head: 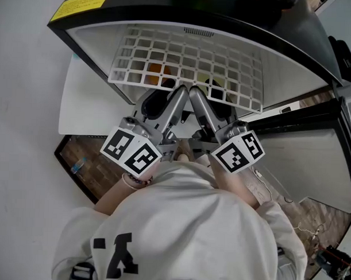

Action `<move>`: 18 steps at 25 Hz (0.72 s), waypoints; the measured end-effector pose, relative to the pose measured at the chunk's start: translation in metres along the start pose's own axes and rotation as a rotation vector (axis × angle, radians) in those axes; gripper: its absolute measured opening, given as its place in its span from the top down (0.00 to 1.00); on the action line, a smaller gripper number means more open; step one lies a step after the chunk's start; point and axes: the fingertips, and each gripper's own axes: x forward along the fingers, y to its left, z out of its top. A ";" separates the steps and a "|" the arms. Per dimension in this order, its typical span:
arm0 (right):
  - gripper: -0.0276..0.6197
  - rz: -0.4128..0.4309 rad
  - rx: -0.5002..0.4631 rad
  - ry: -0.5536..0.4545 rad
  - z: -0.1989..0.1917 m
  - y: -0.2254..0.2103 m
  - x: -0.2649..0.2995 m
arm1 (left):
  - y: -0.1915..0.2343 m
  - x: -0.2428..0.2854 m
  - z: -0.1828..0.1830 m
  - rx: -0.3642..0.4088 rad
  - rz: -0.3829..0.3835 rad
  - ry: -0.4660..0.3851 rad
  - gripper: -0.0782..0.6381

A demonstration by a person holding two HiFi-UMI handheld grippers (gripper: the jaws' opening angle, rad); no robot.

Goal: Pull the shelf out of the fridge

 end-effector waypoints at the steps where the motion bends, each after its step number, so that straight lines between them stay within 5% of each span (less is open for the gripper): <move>1: 0.55 0.000 0.000 -0.002 0.000 0.001 -0.001 | -0.001 -0.002 0.000 0.000 -0.001 0.000 0.69; 18: 0.55 0.021 -0.042 -0.056 -0.008 0.017 -0.020 | -0.013 -0.022 -0.006 0.010 -0.059 0.001 0.69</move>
